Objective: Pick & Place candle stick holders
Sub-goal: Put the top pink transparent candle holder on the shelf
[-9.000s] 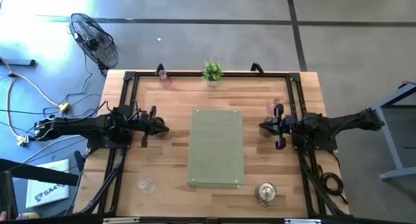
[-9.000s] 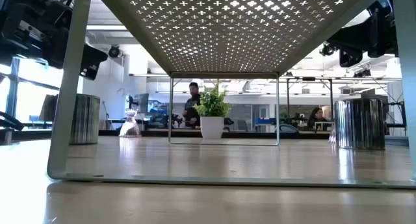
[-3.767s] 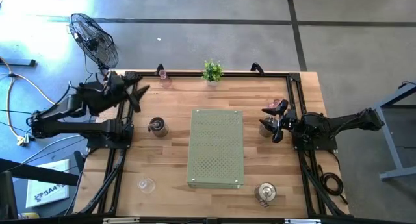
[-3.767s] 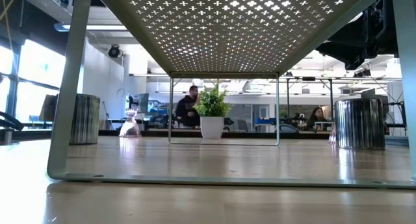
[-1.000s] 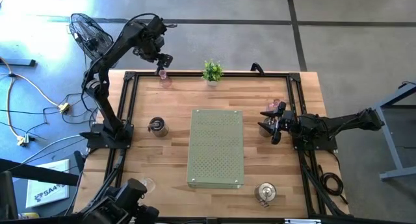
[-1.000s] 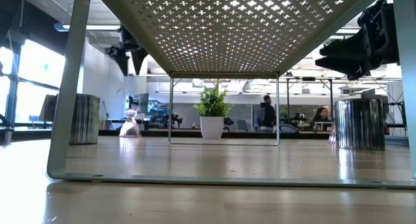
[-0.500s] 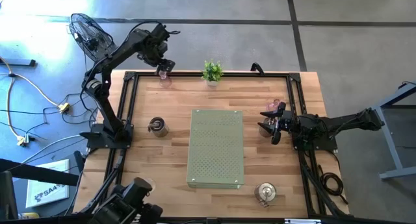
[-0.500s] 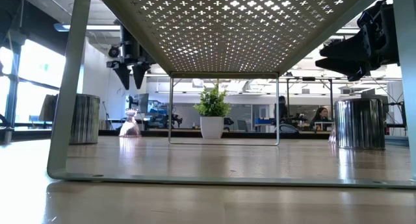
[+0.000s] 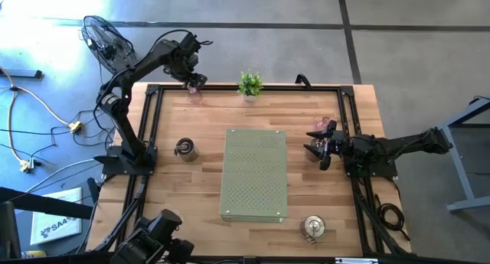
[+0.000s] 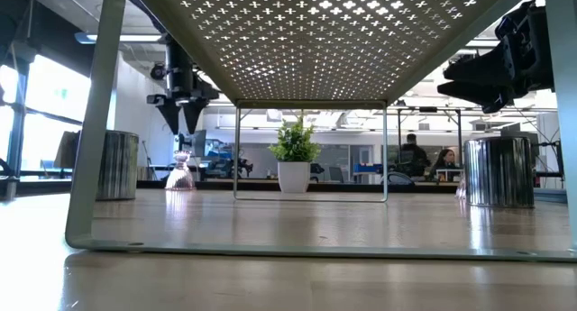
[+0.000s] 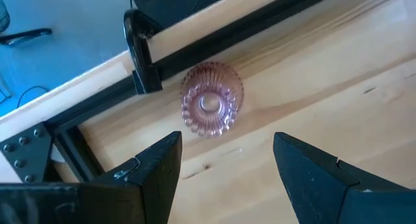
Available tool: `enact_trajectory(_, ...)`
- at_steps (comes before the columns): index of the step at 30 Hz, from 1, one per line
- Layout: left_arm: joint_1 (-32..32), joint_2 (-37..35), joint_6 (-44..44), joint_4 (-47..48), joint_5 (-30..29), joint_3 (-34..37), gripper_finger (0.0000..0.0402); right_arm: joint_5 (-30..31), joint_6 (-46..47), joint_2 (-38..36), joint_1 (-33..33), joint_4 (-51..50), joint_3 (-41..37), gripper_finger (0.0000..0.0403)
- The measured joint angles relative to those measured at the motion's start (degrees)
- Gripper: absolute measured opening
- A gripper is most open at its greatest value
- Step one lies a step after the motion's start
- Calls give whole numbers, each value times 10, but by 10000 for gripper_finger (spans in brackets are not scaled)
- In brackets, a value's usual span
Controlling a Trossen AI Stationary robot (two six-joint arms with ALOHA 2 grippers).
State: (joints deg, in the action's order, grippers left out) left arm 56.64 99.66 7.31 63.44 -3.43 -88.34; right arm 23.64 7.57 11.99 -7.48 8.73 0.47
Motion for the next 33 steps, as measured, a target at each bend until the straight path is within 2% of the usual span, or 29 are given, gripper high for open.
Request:
enact_trajectory(18, 0, 2, -8, -10, -23, 12, 237, 0, 0, 0, 0, -4, 0, 236)
enact_trajectory(33, 0, 60, 5, -26, -21, 12, 237, 0, -1, 0, 0, -12, 0, 236)
